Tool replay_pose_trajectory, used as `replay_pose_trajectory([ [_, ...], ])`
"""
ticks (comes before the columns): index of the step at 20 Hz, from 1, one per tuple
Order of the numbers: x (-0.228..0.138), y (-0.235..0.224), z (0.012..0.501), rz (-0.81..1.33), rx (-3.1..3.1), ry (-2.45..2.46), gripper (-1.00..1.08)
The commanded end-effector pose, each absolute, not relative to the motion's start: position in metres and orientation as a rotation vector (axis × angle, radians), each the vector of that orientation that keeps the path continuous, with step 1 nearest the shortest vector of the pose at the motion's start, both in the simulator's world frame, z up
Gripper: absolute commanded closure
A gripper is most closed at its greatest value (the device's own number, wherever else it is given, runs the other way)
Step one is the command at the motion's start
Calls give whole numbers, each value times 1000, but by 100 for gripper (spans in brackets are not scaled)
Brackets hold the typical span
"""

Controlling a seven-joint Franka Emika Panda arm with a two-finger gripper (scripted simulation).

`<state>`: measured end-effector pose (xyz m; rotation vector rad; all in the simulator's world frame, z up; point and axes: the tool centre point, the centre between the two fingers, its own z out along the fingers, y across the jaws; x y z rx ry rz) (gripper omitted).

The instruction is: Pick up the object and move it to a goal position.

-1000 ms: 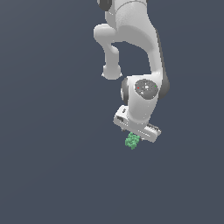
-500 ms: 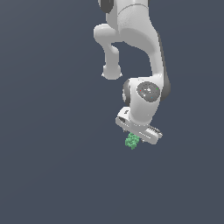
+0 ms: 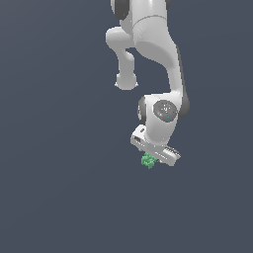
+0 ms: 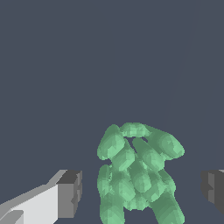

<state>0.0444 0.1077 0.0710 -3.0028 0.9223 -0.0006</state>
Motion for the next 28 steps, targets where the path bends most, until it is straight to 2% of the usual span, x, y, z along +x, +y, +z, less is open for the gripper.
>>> replay_pose_trajectory([
  [1,44,107,58,0,-3003,924,-92],
  [8,45,108,48,0,-3002,925,-92],
  [9,45,108,48,0,-3002,925,108],
  [21,45,108,50,-2,-3003,921,108],
  [28,52,104,72,-28,-3011,850,108],
])
